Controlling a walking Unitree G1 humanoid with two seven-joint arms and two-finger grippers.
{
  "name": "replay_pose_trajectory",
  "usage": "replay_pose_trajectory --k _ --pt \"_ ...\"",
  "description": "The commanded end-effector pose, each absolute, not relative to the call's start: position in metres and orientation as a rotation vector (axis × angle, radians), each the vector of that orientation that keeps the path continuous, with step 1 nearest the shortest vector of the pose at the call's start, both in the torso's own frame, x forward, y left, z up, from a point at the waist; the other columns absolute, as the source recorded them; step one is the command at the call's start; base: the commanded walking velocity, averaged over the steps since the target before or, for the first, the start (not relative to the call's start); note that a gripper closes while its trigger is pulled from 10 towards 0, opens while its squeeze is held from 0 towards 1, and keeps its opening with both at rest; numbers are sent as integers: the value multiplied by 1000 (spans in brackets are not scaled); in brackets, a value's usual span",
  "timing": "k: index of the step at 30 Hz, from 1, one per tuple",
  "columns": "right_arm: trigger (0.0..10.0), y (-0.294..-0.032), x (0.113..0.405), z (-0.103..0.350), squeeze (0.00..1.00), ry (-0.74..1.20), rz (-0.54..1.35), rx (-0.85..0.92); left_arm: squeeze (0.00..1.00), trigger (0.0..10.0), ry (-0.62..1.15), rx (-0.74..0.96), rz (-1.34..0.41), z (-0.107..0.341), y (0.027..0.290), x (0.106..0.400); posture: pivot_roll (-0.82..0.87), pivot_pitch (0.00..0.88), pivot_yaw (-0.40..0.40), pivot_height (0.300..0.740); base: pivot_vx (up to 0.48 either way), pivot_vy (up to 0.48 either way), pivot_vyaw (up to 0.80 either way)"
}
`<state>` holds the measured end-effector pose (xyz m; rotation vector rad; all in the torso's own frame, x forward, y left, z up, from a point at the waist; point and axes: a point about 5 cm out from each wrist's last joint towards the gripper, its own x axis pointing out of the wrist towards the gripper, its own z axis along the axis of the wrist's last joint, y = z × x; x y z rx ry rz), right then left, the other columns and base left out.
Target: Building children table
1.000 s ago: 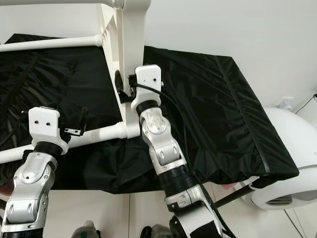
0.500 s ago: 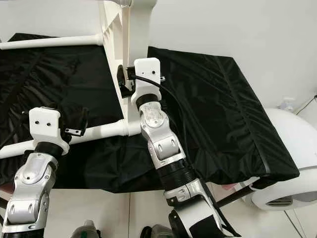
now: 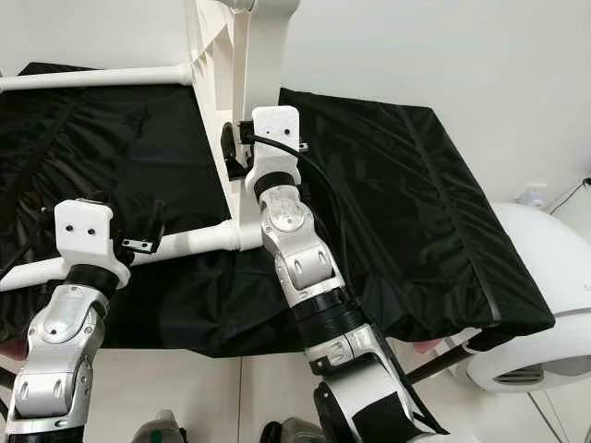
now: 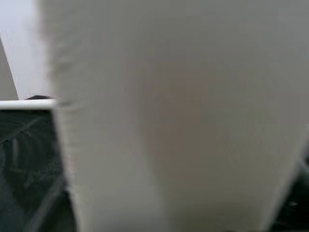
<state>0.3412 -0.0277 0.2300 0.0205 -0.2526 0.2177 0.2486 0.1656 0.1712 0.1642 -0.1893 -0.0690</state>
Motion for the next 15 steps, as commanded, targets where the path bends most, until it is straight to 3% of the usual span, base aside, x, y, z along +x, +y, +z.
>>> replay_pose_trajectory --k 1,11,12,14,15 --pt "0 -14 345 239 0 -222 221 110 0 10000 -186 156 -20 171 164 247 176 33 -134 740 0 0 0" --pt "0 -28 353 237 0 -251 136 119 0 10000 -178 148 -34 169 160 246 163 20 -117 740 0 0 0" --pt "2235 -38 354 242 0 -293 87 122 0 10000 -179 150 -42 169 160 247 155 5 -107 740 0 0 0" --pt "2235 -44 354 246 0 -322 54 125 0 10000 -181 152 -48 169 160 248 151 5 -104 740 0 0 0" --pt "10000 -54 354 252 0 -360 23 127 0 10000 -183 151 -55 170 160 250 134 0 -92 740 0 0 0"
